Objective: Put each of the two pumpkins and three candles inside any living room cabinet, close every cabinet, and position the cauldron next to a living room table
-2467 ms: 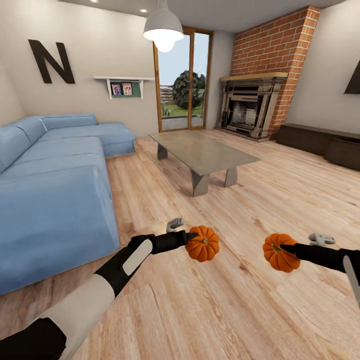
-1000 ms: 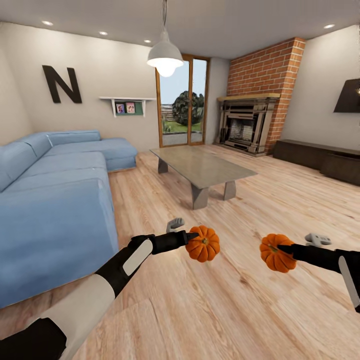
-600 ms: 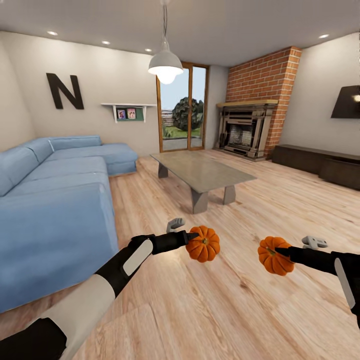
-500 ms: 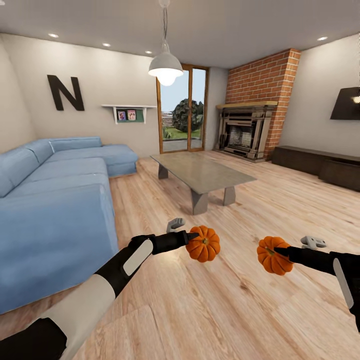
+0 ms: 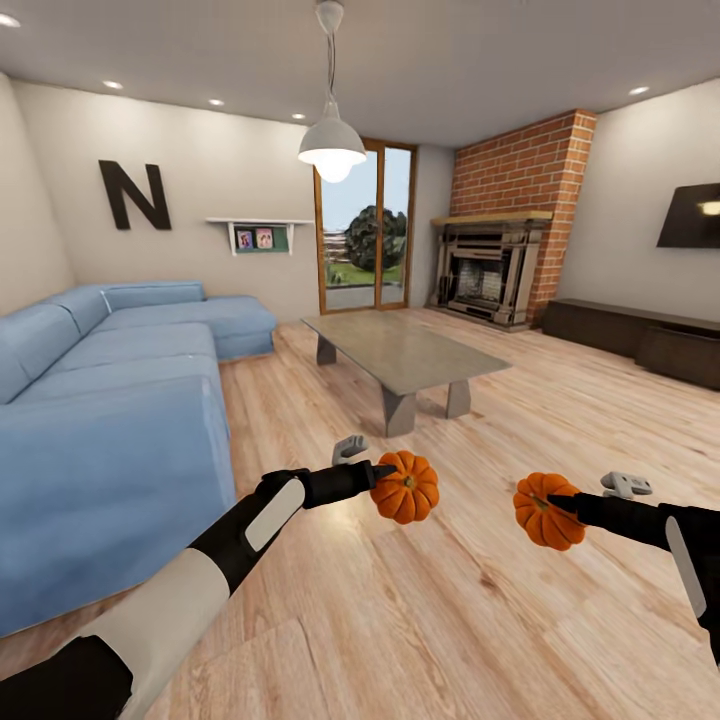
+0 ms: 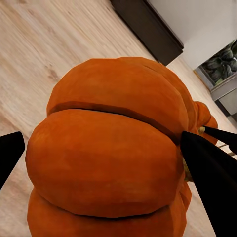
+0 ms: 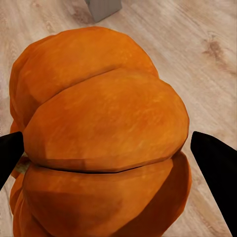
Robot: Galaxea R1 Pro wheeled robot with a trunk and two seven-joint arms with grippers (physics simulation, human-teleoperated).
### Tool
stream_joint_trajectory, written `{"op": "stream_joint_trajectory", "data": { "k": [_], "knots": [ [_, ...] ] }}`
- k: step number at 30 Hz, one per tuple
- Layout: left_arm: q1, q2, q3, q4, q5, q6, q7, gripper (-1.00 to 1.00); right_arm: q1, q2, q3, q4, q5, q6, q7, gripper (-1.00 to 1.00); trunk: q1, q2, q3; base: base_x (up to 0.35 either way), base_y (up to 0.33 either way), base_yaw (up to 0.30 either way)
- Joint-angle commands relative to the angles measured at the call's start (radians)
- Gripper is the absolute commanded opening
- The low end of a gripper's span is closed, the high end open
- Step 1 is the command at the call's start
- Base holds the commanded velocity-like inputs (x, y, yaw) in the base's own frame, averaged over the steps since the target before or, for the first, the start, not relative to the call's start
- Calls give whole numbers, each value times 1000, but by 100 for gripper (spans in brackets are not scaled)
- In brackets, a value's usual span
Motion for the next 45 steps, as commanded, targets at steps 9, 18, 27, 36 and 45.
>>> {"op": "stream_joint_trajectory", "data": {
  "k": [9,18,27,36,45],
  "knots": [
    [0,0,-2,0,0,0,0,-100,0,0,0,-1,-2,2,2,-100,-35,63,14,0,0,0],
    [0,-1,-1,2,1,0,1,-100,0,0,0,-3,-1,2,4,-100,-69,126,28,0,0,0],
    [0,-10,-3,2,1,0,3,-100,0,0,0,-4,-7,5,9,-100,-104,189,41,0,0,0],
    [0,-6,-1,2,1,2,0,-100,0,-1,-1,-4,-8,3,8,-100,-138,252,55,0,0,0],
    [0,-4,0,1,2,2,0,-100,0,-1,-1,-2,-5,2,6,-100,-173,315,69,0,0,0]
  ]
}}
